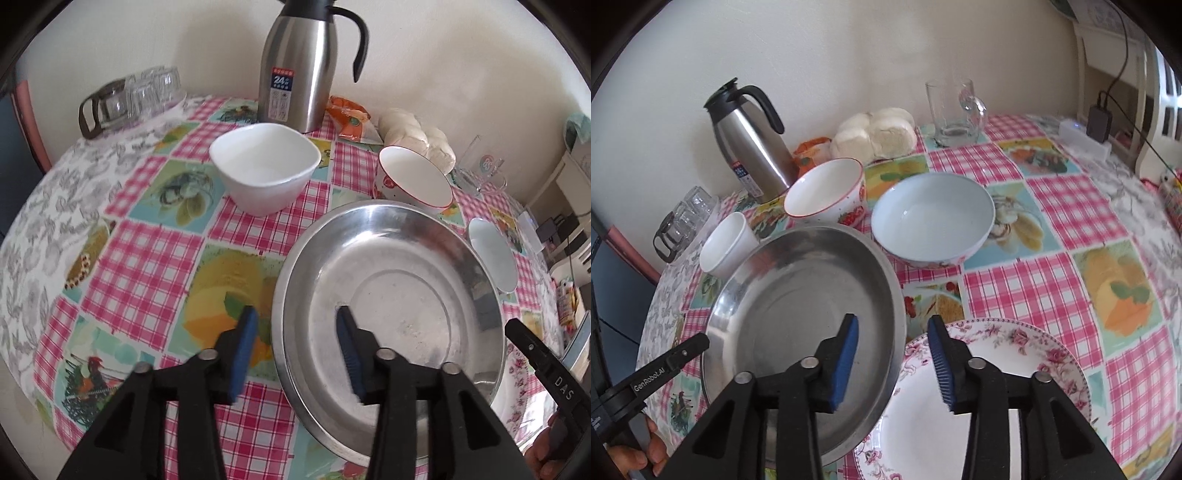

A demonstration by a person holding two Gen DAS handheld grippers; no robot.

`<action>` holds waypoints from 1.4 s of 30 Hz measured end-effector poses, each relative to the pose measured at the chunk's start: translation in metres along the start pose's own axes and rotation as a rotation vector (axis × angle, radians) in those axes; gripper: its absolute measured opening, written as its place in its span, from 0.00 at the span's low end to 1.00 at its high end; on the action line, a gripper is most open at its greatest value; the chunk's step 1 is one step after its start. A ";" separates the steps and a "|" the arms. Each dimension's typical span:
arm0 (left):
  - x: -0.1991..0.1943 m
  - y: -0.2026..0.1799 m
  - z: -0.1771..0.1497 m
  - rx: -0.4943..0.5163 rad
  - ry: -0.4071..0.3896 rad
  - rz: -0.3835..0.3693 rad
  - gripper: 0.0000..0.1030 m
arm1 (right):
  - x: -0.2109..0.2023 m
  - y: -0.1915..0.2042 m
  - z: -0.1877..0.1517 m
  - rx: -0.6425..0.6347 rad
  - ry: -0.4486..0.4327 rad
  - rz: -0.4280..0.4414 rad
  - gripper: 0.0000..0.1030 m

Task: Organize plates and bowls
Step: 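Lower the steel plate onto the cloth and open both grippers, then move both grippers to the floral-rim white plate and grip its rim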

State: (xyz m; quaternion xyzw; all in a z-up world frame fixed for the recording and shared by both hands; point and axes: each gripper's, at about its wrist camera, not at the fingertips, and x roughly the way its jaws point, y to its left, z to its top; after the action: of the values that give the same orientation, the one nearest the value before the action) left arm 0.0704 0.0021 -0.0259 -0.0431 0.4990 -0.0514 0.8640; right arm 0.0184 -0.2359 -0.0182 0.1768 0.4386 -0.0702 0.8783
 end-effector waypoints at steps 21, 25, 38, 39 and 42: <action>-0.004 -0.005 -0.001 0.046 -0.065 0.060 0.95 | 0.002 0.011 -0.004 -0.086 -0.024 0.014 1.00; -0.016 -0.009 0.000 0.048 -0.133 0.038 0.96 | -0.004 0.006 -0.002 -0.076 -0.048 0.012 1.00; -0.066 -0.030 -0.003 -0.004 -0.321 -0.171 0.96 | -0.044 -0.027 0.006 0.036 -0.156 -0.013 1.00; -0.069 -0.032 -0.005 -0.007 -0.321 -0.203 0.96 | -0.047 -0.031 0.007 0.049 -0.163 -0.012 1.00; -0.082 -0.045 -0.010 -0.002 -0.352 -0.230 0.96 | -0.060 -0.047 0.006 0.099 -0.194 -0.015 1.00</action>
State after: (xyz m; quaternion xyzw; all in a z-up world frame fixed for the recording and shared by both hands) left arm 0.0193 -0.0315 0.0452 -0.1091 0.3323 -0.1409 0.9262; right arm -0.0266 -0.2835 0.0213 0.2089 0.3488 -0.1153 0.9063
